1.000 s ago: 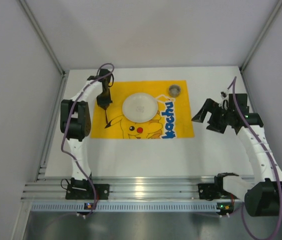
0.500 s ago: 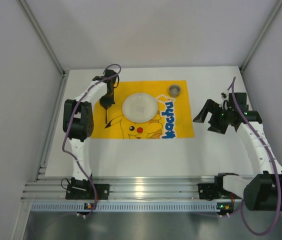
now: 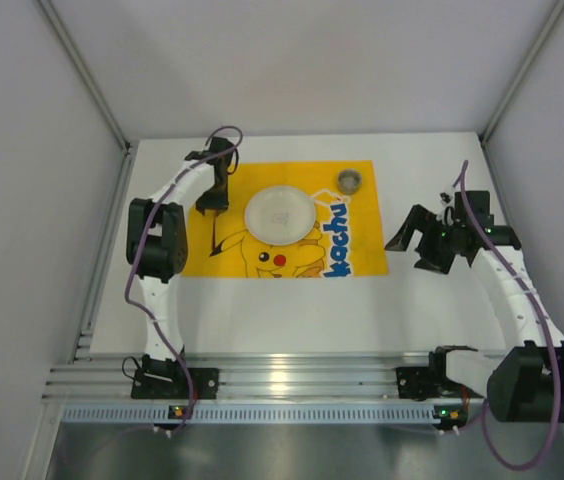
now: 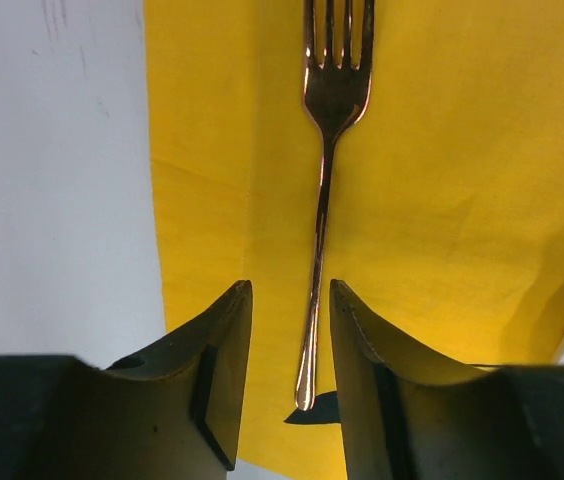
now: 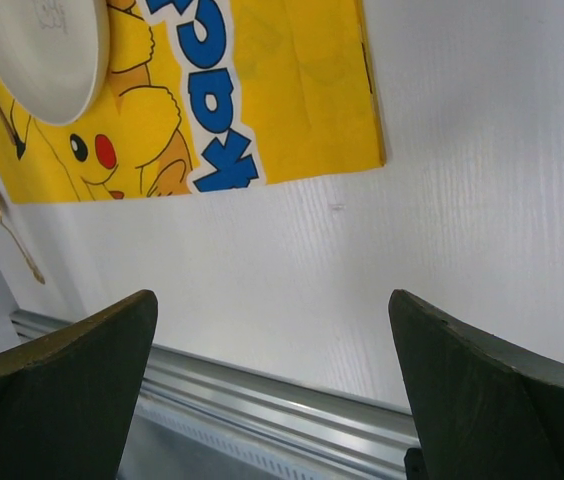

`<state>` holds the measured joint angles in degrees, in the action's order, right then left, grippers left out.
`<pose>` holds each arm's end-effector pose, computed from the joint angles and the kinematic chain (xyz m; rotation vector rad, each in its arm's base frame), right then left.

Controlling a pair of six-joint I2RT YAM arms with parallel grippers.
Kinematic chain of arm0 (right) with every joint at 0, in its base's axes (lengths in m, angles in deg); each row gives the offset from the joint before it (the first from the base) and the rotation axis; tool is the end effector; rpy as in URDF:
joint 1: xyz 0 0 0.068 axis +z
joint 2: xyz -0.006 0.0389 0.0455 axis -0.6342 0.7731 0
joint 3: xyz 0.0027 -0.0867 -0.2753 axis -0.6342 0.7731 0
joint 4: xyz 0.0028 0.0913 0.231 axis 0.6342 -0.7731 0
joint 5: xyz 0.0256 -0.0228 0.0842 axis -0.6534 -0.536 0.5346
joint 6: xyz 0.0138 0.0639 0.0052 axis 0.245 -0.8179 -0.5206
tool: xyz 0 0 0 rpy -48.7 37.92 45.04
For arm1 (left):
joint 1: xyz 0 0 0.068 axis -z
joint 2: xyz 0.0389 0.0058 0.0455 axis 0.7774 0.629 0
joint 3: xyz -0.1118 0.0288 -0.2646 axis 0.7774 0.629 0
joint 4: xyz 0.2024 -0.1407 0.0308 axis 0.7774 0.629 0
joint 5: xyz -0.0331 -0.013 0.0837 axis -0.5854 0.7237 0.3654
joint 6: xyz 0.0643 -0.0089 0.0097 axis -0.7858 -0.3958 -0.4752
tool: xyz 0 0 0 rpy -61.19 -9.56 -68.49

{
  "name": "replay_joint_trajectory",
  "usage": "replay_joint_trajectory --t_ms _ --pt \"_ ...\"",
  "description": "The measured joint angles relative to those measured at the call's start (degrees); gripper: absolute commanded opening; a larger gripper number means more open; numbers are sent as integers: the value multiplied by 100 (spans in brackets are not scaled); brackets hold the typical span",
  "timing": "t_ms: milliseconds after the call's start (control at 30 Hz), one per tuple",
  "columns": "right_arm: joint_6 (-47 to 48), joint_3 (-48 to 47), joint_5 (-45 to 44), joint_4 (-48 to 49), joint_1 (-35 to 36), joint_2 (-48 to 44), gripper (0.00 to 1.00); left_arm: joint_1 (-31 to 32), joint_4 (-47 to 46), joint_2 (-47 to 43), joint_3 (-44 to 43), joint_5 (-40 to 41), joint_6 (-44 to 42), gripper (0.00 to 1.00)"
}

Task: Set the dinner table for one person

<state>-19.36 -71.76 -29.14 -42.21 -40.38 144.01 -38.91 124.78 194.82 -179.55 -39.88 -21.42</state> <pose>0.2063 0.0165 0.2789 0.4661 2.5449 0.6793 0.4462 -0.0782 0.1966 -0.1213 2.7294 0.3547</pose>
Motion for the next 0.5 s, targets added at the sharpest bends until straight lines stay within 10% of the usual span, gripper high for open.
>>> replay_joint_trajectory --t_ms 267,500 --pt "-44 79 63 -4 -4 -125 100 -74 175 -708 35 236 498 68" --pt "-105 153 85 4 -4 -350 100 -1204 363 -2931 1939 -496 1370 71"
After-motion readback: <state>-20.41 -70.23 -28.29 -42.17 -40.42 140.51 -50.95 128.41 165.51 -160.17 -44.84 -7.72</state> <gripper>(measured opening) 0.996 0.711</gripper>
